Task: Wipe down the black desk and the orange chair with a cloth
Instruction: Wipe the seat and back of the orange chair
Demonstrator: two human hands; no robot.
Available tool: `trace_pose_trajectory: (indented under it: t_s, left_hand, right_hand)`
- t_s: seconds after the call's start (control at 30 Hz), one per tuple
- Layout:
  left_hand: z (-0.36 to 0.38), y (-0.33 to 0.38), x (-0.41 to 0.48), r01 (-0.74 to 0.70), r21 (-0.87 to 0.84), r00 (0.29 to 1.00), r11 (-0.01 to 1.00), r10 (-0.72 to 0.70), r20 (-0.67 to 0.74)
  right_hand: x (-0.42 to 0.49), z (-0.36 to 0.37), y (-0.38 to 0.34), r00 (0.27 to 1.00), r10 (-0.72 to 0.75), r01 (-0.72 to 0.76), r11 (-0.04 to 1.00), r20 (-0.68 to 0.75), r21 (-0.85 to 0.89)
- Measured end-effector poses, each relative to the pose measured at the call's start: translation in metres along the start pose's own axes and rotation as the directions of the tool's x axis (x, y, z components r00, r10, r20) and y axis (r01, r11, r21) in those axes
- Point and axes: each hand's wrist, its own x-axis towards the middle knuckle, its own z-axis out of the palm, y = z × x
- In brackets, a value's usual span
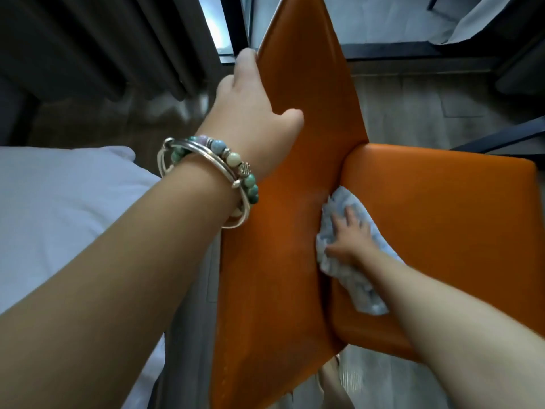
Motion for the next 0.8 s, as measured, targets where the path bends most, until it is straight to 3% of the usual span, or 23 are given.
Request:
trace_pose_trajectory:
  t_s: [0.1,0.2,0.27,0.37,0.43,0.67,0.8]
  left_hand:
    - [0.002,0.000,0.000,-0.013,0.028,1.000,1.000,0.013,-0.018]
    - [0.001,0.002,-0.004,0.014,0.014,1.000,1.000,-0.014,-0.017]
    - [0.000,0.005,-0.004,0.031,0.021,0.999,0.999,-0.031,-0.021]
    - [0.002,0.004,-0.003,0.048,0.053,0.997,0.997,-0.044,-0.060]
    - [0.004,0.002,-0.004,0.044,0.091,0.997,0.995,-0.037,-0.073]
    - [0.002,-0.005,-0.001,-0.004,-0.090,0.997,0.996,-0.003,-0.079]
    - [0.002,-0.002,-0.002,0.010,-0.122,0.997,0.992,-0.020,-0.077]
  right_hand:
    - [-0.028,0.046,0.000,0.997,-0.019,0.033,0.983,0.079,-0.182]
    - [-0.054,0.040,0.013,0.952,-0.083,0.152,0.964,0.295,-0.219]
    - [-0.042,0.000,0.023,0.968,-0.108,0.156,0.965,0.225,-0.209]
    - [0.012,-0.068,0.022,0.978,-0.117,0.089,0.983,-0.174,-0.163]
    - [0.050,-0.098,0.009,0.957,-0.107,0.056,0.981,-0.271,-0.187]
    - [0.103,-0.064,0.015,0.995,0.064,-0.076,0.982,-0.079,-0.171]
    - [0.075,-0.042,0.011,0.992,-0.097,0.064,0.933,-0.076,-0.355]
